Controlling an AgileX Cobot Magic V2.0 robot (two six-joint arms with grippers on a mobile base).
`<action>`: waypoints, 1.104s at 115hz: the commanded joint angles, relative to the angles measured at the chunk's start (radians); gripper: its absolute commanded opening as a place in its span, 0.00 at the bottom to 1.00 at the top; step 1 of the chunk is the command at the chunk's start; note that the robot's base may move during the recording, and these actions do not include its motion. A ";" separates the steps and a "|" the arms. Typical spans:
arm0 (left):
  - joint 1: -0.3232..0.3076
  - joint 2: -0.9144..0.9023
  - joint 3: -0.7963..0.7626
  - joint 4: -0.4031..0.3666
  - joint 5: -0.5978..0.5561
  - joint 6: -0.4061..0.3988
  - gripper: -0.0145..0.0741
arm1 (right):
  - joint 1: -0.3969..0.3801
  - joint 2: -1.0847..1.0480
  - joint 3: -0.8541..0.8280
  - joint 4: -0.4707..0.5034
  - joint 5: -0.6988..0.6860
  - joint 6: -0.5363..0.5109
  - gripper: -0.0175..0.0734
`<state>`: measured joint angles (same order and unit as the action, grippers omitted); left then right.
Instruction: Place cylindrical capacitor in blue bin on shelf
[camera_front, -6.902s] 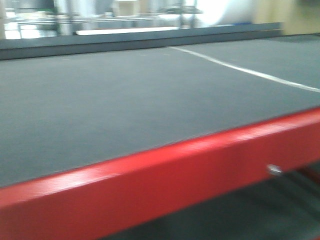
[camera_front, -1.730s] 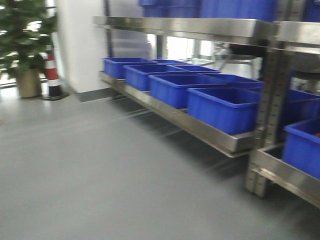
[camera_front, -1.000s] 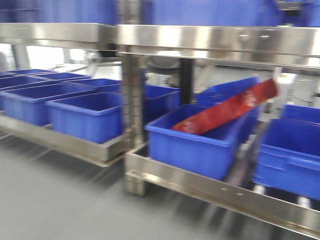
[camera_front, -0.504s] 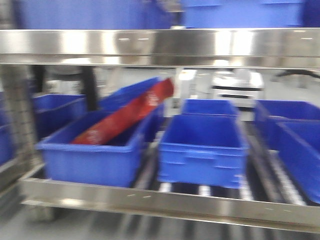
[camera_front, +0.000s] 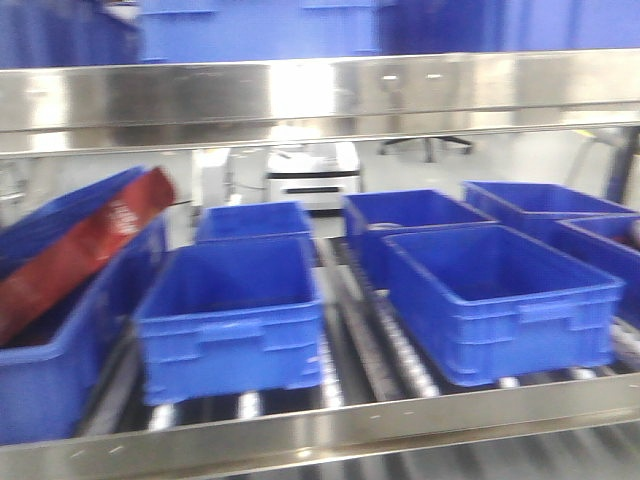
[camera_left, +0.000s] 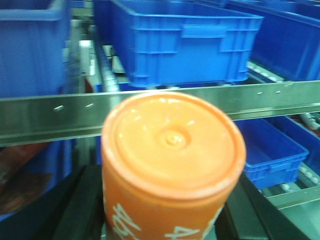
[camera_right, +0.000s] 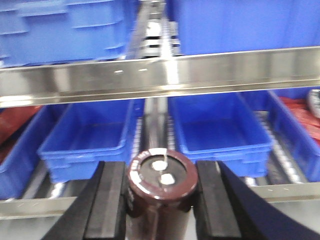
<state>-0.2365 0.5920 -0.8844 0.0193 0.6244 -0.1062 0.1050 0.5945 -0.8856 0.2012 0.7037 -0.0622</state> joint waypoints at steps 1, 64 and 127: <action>-0.006 -0.003 0.001 -0.005 -0.016 0.000 0.04 | 0.000 -0.006 0.003 -0.005 -0.033 -0.003 0.01; -0.006 -0.003 0.001 -0.005 -0.016 0.000 0.04 | 0.000 -0.006 0.003 -0.005 -0.033 -0.003 0.01; -0.006 -0.003 0.001 -0.005 -0.016 0.000 0.04 | 0.000 -0.006 0.003 -0.005 -0.033 -0.003 0.01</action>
<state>-0.2365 0.5920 -0.8844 0.0174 0.6244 -0.1062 0.1050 0.5930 -0.8856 0.2012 0.7021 -0.0622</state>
